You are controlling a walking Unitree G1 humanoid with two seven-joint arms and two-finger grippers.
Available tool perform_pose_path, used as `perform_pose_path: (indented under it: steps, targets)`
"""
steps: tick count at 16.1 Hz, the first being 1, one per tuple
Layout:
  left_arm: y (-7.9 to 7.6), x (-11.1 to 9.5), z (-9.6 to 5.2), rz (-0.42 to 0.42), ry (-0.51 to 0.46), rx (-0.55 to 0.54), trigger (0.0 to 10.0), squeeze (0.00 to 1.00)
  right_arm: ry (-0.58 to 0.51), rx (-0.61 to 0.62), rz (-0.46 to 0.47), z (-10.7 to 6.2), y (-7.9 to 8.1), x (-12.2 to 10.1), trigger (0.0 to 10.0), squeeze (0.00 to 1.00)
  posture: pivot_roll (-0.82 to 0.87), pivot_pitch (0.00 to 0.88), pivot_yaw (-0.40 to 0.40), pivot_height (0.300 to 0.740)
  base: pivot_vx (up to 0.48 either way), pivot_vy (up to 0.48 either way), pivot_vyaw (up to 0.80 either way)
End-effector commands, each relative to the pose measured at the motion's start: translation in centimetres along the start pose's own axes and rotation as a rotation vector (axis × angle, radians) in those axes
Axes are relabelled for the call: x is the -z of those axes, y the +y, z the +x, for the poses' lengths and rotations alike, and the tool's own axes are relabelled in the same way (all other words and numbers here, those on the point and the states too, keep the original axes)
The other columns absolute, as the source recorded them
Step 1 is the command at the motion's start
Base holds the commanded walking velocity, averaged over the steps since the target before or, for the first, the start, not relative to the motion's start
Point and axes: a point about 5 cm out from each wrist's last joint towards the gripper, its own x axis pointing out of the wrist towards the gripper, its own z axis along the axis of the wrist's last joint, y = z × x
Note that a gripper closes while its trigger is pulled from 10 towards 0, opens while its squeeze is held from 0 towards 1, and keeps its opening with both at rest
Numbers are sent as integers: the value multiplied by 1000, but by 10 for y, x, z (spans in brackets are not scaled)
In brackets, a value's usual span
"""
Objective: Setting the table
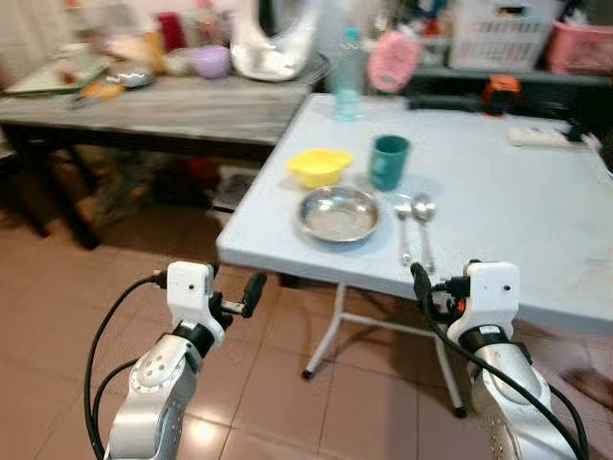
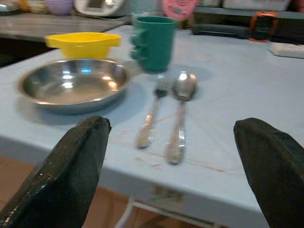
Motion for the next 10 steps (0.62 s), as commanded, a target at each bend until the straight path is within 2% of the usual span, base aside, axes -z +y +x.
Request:
perform_pose_path:
  steps: [1, 5, 10]
  targets:
    - [2, -4, 1, 5, -11, 0, 10000, 0, -3, -9, 3, 2, 2, -1, 10000, 0, -111, 6, 53, 740, 412, 0, -444]
    - [1, -4, 2, 8, -8, 10, 10000, 0, -7, -12, 4, 4, 4, -2, 10000, 0, -113, 8, 60, 740, 413, 0, -442]
    - [2, -3, 1, 14, -3, 10, 10000, 0, -14, -31, 2, 5, 8, -3, 10000, 0, -113, 11, 61, 740, 412, 0, 0]
